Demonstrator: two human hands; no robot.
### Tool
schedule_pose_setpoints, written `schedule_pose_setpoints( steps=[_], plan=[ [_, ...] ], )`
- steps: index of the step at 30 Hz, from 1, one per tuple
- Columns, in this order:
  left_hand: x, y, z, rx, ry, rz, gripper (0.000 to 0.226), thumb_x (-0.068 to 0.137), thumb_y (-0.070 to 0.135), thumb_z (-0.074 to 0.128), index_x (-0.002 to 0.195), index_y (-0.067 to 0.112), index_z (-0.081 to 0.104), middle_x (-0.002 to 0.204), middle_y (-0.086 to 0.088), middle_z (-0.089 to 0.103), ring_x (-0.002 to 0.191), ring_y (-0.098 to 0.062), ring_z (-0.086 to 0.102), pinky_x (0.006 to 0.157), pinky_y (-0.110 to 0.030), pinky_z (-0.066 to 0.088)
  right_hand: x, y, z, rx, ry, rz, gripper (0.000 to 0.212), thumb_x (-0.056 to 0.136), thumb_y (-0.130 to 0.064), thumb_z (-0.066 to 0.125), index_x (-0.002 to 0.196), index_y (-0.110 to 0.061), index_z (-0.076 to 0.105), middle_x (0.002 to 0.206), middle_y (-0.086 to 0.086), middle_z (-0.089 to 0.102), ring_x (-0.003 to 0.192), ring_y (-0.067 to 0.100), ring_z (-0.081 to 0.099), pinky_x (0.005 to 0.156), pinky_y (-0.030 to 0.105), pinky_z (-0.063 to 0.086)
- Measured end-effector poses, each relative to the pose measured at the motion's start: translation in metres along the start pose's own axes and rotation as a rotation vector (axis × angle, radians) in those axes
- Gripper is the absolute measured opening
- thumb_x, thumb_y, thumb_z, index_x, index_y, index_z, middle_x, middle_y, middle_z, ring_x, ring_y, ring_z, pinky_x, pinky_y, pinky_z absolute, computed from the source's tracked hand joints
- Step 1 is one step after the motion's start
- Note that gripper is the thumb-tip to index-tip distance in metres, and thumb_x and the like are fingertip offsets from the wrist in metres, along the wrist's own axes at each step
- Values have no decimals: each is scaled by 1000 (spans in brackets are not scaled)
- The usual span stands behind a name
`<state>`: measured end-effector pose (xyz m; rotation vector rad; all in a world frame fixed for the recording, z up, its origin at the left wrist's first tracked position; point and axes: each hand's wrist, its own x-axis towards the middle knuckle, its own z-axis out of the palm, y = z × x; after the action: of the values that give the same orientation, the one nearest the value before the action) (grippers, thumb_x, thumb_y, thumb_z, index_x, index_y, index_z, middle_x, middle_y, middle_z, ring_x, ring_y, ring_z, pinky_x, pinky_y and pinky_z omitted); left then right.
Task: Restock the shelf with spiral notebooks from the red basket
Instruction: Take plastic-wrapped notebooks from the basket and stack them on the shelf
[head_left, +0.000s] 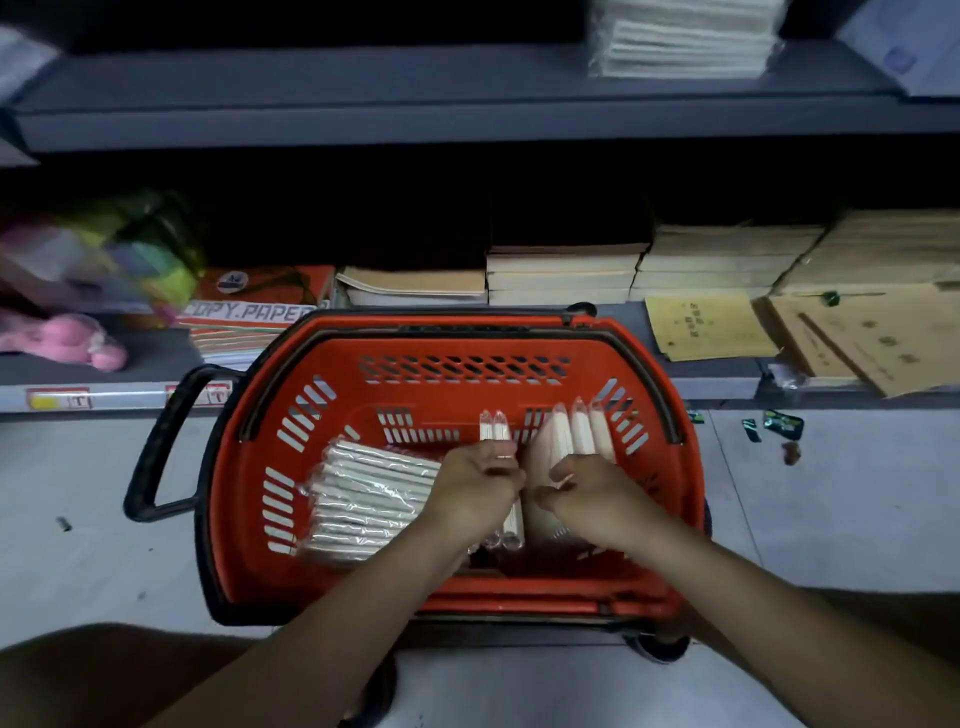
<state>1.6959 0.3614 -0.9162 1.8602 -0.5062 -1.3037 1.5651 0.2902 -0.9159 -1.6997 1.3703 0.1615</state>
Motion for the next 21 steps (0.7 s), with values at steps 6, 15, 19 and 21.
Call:
schedule_pose_setpoints(
  steps=[6, 15, 19, 21],
  plan=[
    [27, -15, -5, 52, 164, -12, 30, 87, -7, 51, 103, 14, 64, 91, 1, 68, 93, -25, 69, 93, -39, 58, 21, 5, 45, -27, -105, 22, 25, 93, -41, 62, 96, -16, 60, 82, -5, 66, 72, 10, 61, 56, 21, 46],
    [22, -18, -10, 75, 122, 15, 29, 89, -1, 49, 91, 24, 64, 89, -1, 70, 93, -35, 73, 89, -47, 59, 55, 10, 58, -111, -181, 93, 45, 88, -41, 70, 119, -9, 67, 117, 6, 70, 99, 19, 65, 67, 24, 46],
    [15, -16, -16, 78, 80, 16, 26, 92, -1, 49, 102, 19, 63, 87, -1, 68, 86, -33, 70, 88, -51, 59, 60, 16, 56, -42, -166, 142, 37, 86, -31, 76, 117, -11, 71, 115, 7, 73, 105, 22, 69, 91, 34, 55],
    [13, -18, -18, 72, 83, 5, 26, 92, 0, 49, 105, 17, 64, 87, -1, 68, 84, -33, 70, 87, -51, 59, 57, 15, 56, -66, -125, 149, 21, 85, -17, 73, 104, -8, 72, 102, 7, 74, 95, 23, 71, 80, 31, 57]
  ],
)
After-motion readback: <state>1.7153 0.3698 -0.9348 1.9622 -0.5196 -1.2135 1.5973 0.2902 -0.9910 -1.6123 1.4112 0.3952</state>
